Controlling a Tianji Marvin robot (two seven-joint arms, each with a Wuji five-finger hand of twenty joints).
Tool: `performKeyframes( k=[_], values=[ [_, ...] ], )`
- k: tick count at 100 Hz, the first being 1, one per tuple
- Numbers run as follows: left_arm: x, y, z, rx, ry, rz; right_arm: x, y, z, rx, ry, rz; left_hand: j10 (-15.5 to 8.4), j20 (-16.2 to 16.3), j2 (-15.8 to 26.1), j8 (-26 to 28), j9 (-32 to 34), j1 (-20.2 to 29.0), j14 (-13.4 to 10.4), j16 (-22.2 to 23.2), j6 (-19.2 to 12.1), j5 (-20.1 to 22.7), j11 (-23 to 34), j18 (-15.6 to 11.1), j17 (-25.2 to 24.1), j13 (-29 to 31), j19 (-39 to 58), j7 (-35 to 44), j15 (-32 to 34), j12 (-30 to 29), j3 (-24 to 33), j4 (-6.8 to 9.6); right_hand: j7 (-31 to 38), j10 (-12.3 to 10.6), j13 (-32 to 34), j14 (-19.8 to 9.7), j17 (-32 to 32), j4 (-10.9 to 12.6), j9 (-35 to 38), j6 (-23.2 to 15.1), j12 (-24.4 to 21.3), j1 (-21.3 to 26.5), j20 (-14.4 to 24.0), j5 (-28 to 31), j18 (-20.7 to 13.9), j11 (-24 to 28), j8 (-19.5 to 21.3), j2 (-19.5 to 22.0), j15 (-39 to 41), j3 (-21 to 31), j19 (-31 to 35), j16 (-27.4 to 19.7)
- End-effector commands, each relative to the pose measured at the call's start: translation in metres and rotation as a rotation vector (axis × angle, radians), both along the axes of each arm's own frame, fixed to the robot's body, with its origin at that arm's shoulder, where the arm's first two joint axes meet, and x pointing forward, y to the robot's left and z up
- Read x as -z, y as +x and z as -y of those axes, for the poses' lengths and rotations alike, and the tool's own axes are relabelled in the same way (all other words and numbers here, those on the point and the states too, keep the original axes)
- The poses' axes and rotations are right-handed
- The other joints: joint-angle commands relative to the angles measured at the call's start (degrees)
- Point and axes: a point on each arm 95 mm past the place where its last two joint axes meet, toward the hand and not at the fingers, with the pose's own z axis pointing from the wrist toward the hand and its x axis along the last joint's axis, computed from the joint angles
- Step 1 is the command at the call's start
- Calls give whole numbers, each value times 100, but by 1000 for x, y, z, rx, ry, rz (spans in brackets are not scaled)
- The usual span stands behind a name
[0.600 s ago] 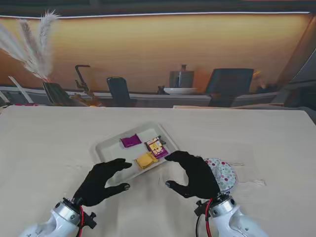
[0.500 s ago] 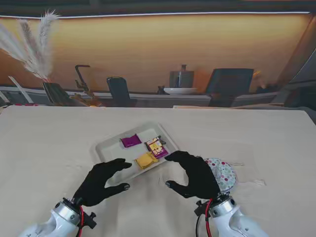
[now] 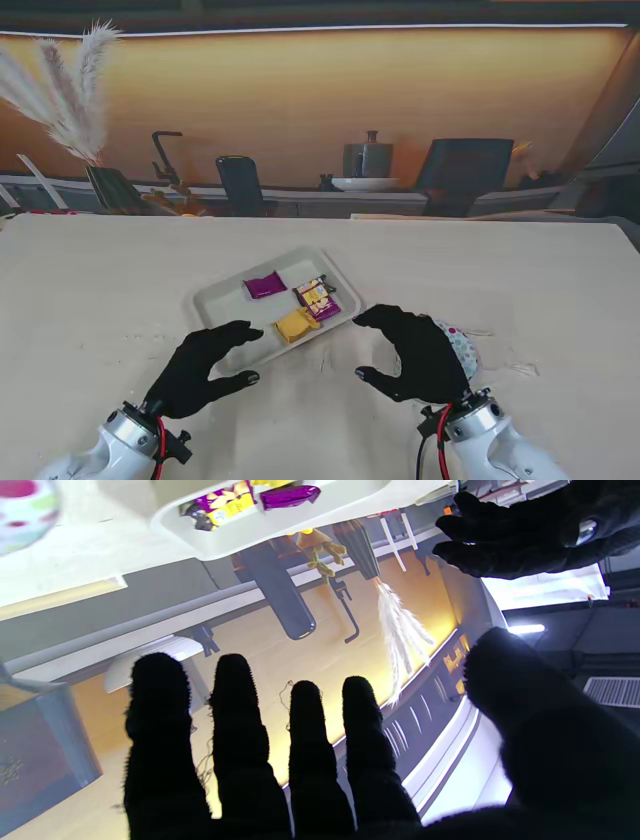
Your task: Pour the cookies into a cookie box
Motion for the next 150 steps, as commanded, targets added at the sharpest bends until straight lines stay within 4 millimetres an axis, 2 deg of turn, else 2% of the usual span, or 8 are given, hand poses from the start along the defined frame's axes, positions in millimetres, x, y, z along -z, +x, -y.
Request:
performKeyframes(
  k=[1,35,57,69,81,91,124,150],
  values=[
    [-1,-4,3,18,4,-10,1,-4,6,-8,-29,-18,-102,87,75,-51,-48,-131,-97,-59,0,-74,3,-19,21,-74,13,-101,-8,9,-68,59,-40,-5,-169,-184,-91,54,-239,19,17,-282,73,-213,-15,42,-56,145,-7,-54,-86,10],
    [-3,-7,1,17,21,-1,-9,-3,46,44,-240,-34,-90,93,68,-40,-18,-129,-75,-23,-11,-34,10,-1,29,-49,39,-83,33,35,-69,59,-116,-47,-831,-400,-795,35,-658,-37,4,-436,12,-494,-156,16,-49,291,-285,-313,-494,-83],
    [-4,-7,-1,13,22,-2,-7,5,62,68,-398,-105,-93,95,66,-32,-2,-133,-75,-7,-20,-17,7,-6,23,-42,58,-72,51,43,-69,59,-445,-139,-1918,-728,-2025,52,-1606,-175,-169,-707,-279,-1101,-347,-240,-16,491,-967,-923,-1611,-405],
    [-4,-7,-2,13,25,-5,-4,8,68,72,-477,-170,-85,96,65,-28,9,-130,-62,-1,-23,-3,9,0,30,-36,68,-66,57,48,-68,59,-904,-226,-2686,-994,-2625,82,-1803,-291,-837,-939,-540,-1557,-436,-1647,64,601,-1358,-1148,-2357,-637],
    [-4,-7,-2,13,28,-6,-1,13,72,70,-541,-206,-89,96,60,-25,9,-131,-72,1,-26,-5,7,-2,32,-39,77,-65,57,51,-69,59,-1369,-208,-3037,-1070,-2858,88,-1901,-347,-1343,-1135,-731,-1814,-370,-2870,127,549,-1638,-1074,-2766,-814],
    [-4,-7,-2,12,29,-9,2,18,74,77,-557,-228,-92,95,59,-22,13,-129,-65,4,-30,-3,9,1,30,-36,81,-62,60,53,-67,60,-1591,-192,-3073,-1079,-2944,81,-1963,-365,-1526,-1210,-832,-1907,-267,-3269,157,497,-1889,-1025,-2860,-928],
    [-3,-8,-2,9,33,-19,13,32,82,102,-542,-342,-82,94,65,-8,49,-121,-53,17,-40,44,17,4,38,-3,96,-37,82,61,-64,60,-2002,-185,-3101,-961,-2945,79,-2080,-373,-1647,-1176,-943,-1999,121,-3432,141,427,-2068,-1018,-2832,-930],
    [-3,-7,-2,9,37,-25,20,40,85,108,-522,-391,-77,95,71,-3,61,-121,-48,24,-40,50,17,6,41,3,108,-35,93,65,-66,59,-2164,-160,-3099,-931,-2910,76,-2082,-386,-1679,-1130,-1009,-1971,194,-3454,212,380,-2055,-1028,-2700,-910]
  ],
)
